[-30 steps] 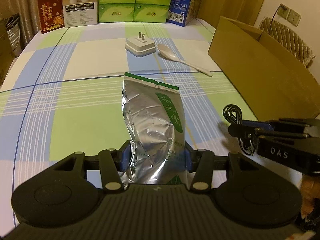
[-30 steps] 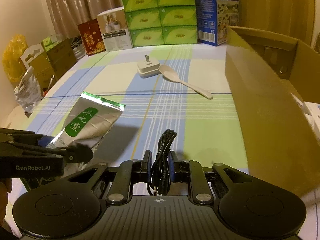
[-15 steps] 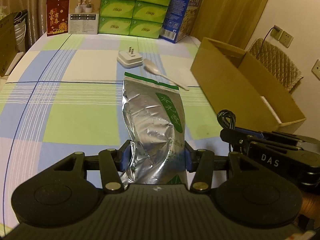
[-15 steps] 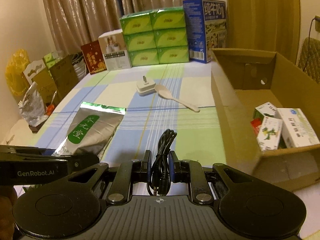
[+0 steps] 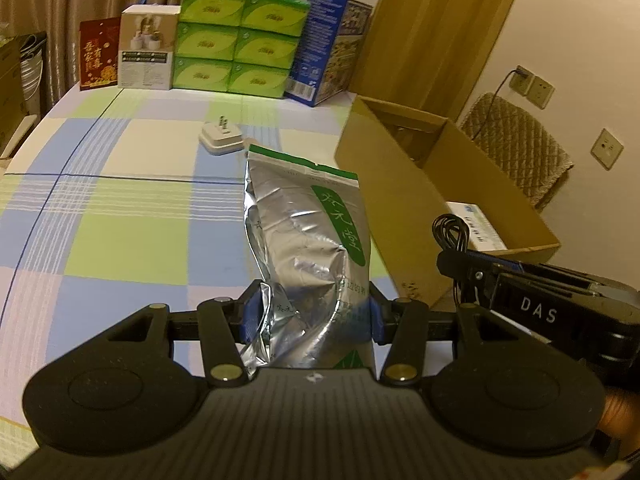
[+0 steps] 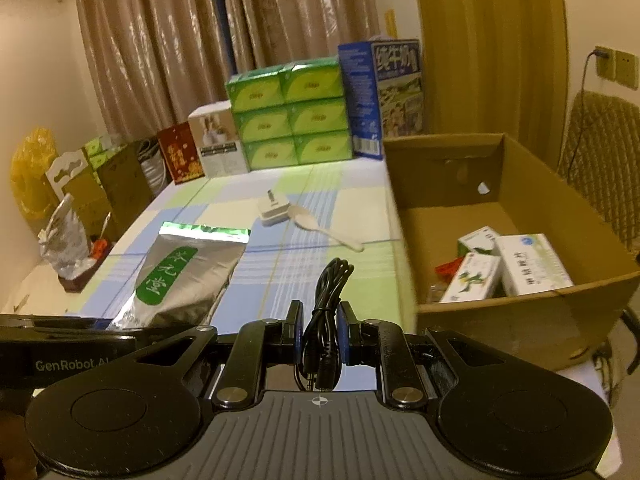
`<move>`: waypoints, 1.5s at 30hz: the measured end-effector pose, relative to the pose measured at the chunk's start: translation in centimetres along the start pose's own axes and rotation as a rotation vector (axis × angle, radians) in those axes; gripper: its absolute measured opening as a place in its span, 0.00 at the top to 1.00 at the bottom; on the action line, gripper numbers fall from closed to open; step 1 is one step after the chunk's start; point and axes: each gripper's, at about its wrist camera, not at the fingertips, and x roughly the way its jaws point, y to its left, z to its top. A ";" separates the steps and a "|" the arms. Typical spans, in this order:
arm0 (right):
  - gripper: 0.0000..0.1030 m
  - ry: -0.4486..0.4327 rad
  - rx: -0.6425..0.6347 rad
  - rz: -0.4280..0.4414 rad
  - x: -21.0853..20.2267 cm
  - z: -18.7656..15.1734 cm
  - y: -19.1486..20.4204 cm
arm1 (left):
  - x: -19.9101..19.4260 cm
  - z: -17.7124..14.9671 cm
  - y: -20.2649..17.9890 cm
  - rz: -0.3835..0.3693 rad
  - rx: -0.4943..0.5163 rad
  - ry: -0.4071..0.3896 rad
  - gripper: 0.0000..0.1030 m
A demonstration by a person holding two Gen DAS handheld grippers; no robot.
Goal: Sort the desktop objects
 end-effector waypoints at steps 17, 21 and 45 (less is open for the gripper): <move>0.86 -0.067 0.039 -0.104 -5.0 1.3 -6.7 | 0.1 1.6 -8.0 -0.102 0.070 -0.031 0.56; 0.86 -0.066 0.036 -0.128 -5.2 1.7 -8.0 | 0.7 2.2 -9.5 -0.122 0.084 -0.031 0.56; 0.86 -0.078 0.040 -0.190 -3.3 5.7 -15.5 | 6.7 6.8 -15.6 -0.164 0.139 0.000 0.56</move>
